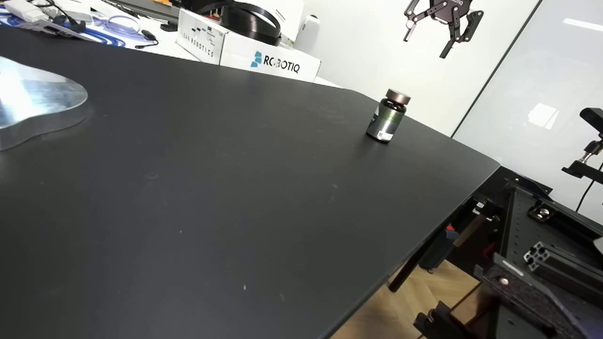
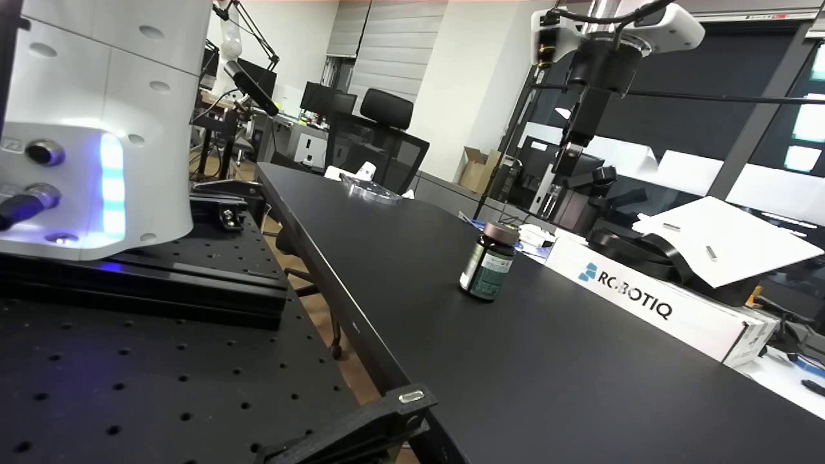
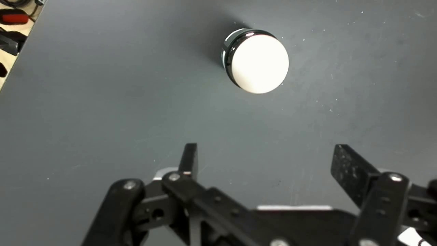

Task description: Take the bottle and put it on the object

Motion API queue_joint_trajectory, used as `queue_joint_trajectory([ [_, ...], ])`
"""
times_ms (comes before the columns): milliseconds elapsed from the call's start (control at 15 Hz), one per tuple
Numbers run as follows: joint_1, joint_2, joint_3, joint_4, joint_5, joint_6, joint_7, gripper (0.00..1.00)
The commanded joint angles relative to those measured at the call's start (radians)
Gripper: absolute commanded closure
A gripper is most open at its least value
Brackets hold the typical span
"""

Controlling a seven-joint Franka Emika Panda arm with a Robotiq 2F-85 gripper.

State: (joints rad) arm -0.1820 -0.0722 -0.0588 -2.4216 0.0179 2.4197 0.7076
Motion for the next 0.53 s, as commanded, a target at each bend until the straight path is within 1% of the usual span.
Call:
queue_joint_trajectory([
  [0, 0.015, 0.000, -0.015, 0.001, -0.002, -0.002, 0.001, 0.00],
  [133, 0.015, 0.000, -0.015, 0.001, -0.002, -0.002, 0.001, 0.00],
  [267, 0.017, 0.013, -0.014, 0.000, -0.010, 0.022, 0.025, 0.00],
  [467, 0.024, 0.038, -0.012, -0.004, 0.005, 0.072, 0.040, 0.00],
])
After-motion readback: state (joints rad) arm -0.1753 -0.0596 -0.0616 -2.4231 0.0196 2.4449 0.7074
